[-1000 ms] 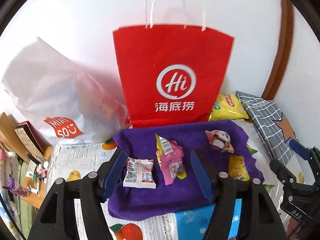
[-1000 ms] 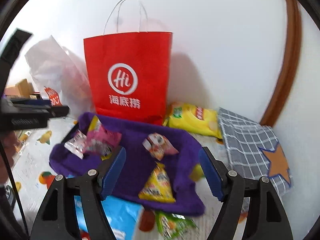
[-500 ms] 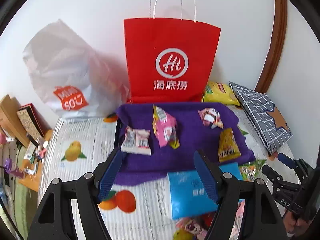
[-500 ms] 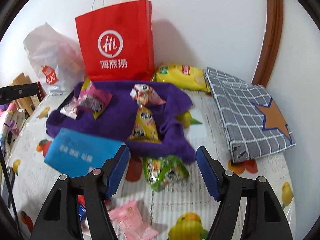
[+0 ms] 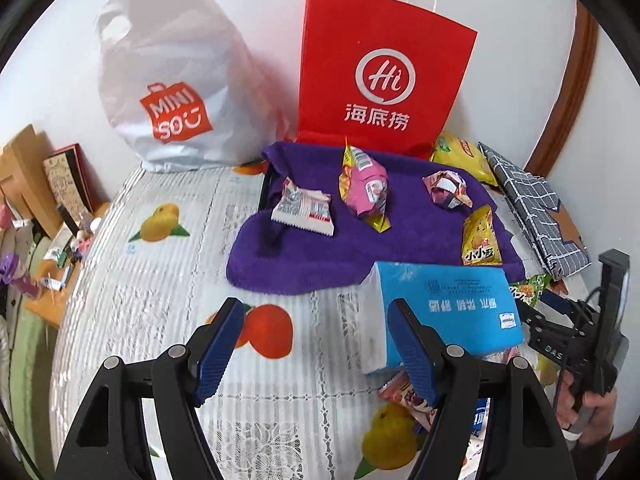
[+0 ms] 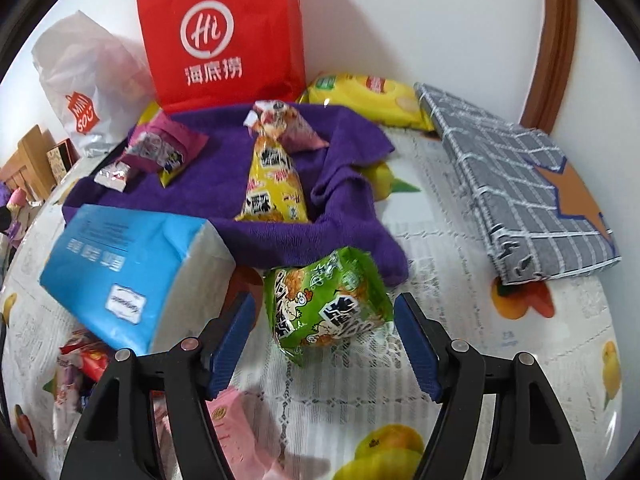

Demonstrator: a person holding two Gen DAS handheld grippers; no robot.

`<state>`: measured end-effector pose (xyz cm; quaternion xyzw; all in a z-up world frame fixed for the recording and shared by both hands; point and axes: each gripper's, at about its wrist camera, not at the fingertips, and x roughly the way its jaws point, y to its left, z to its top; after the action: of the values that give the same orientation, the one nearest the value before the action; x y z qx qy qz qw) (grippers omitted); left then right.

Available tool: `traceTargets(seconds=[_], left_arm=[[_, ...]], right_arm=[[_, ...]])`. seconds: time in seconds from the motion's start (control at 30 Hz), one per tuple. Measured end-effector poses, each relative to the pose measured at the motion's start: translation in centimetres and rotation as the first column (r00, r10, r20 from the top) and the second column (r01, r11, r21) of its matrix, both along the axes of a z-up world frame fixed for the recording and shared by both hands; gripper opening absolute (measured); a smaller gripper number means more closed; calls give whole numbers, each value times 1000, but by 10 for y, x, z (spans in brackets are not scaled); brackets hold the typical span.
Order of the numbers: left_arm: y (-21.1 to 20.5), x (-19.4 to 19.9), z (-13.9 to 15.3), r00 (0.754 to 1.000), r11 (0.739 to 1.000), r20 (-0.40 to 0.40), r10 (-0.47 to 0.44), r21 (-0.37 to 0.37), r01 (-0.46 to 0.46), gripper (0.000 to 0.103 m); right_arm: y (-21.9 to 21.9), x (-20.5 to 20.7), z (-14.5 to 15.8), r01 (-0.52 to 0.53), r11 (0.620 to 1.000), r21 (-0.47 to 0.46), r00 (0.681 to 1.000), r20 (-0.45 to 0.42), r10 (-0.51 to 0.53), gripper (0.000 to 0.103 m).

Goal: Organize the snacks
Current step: 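Grasp the green snack bag with the right tool while the left tool grasps the pink bear-print snack stick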

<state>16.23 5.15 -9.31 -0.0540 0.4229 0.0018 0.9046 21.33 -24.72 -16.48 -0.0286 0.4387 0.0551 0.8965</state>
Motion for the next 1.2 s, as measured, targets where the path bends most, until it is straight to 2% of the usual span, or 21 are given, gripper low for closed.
traceTargets(seconds=[0.23,0.37,0.43,0.7,0.9,1.03,1.2], left_arm=[[-3,-2,-19,999,999,-45,-2,-37,0,72],[-11,-5,-25,998,999,-59,-20,-45,17,73],[-15,-8,-28,997,998,-68,-29,-53,26,72],[-31,-21,-42,991,994,-104,-81,-87,72,72],[-53,-22,-55,979,982,-144,-141,-142,120,73],[-71,-21,-64,969,982,-178,-171,-109,153,73],[-69,-27,-69,972,991,-195,-132,2,135,72]], right_arm=[[-2,9,-15,7,1000,21,1000,-28,-6,71],[0,7,-14,-10,1000,28,1000,-12,10,62],[1,5,-12,-12,1000,23,1000,-1,12,58],[-2,-14,9,-10,999,40,998,58,8,58],[-2,-37,22,-17,999,37,996,85,13,58],[-5,-54,30,-14,1000,23,995,101,12,58],[-12,-68,37,6,1000,13,993,122,-7,58]])
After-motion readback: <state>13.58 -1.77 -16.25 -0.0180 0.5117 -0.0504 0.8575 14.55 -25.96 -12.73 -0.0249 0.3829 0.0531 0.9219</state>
